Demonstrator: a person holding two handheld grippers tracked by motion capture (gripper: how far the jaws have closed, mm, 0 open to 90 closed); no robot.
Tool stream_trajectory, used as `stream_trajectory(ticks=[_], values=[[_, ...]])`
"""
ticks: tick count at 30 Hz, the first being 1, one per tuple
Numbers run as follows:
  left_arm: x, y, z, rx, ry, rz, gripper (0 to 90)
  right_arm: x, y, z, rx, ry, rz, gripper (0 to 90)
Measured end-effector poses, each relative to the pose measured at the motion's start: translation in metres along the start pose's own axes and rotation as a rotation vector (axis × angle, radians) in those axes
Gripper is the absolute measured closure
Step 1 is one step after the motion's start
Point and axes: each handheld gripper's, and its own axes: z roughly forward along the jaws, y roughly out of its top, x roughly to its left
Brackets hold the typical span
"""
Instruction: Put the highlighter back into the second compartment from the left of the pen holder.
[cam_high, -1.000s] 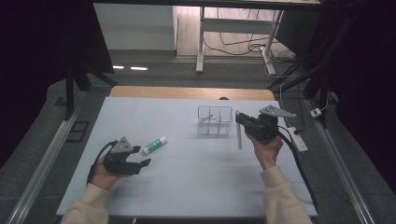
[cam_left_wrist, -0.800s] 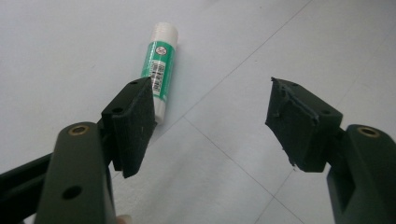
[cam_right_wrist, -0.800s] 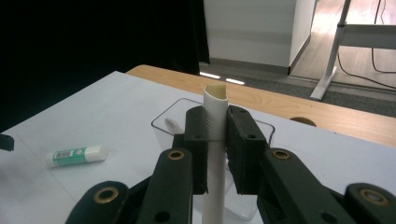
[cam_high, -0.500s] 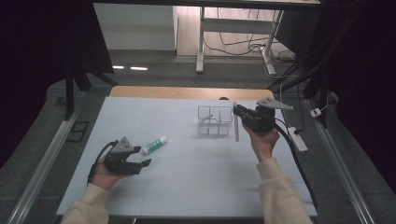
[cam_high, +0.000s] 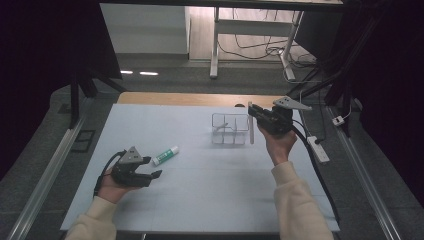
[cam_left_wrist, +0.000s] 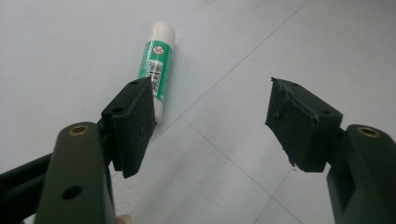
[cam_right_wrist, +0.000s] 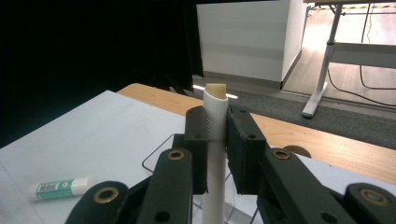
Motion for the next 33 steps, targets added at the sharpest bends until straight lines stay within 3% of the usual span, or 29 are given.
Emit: stream_trajectory(ticks=[33], values=[[0.002, -0.001, 0.0, 0.0, -0.002, -0.005, 32.2, 0.001, 0.016, 0.035, -0.02, -0.026, 0.0, 78.2]])
